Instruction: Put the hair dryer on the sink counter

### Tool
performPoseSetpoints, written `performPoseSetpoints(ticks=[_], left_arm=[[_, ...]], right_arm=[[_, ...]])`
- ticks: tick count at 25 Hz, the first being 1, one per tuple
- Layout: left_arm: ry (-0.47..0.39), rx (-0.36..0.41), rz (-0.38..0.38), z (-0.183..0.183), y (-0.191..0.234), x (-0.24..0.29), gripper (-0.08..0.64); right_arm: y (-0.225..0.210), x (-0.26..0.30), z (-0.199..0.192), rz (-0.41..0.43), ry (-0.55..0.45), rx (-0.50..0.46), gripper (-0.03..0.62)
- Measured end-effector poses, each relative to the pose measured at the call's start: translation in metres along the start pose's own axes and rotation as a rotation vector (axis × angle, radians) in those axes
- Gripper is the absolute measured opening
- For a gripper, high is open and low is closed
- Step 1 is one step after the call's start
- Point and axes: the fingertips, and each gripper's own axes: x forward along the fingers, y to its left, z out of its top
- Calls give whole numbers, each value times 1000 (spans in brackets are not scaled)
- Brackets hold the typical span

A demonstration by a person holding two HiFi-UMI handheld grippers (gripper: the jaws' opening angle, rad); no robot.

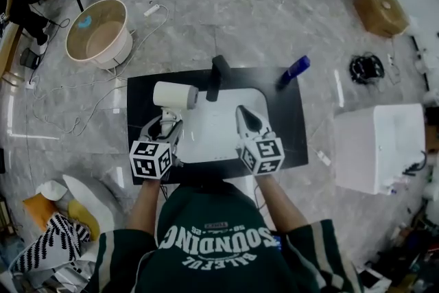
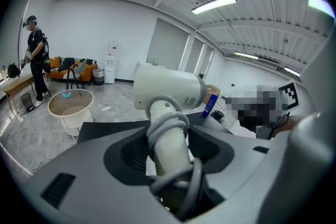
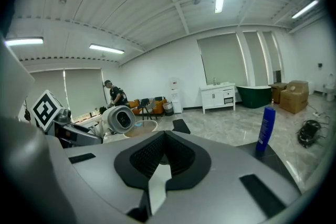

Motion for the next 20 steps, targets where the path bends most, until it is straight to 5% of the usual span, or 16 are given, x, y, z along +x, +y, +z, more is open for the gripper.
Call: performPoseSetpoints(ticks=[20], left_arm=[[124, -169, 130, -89, 75, 18, 224]], right_arm=[[23, 35, -56, 19, 171, 2, 0]])
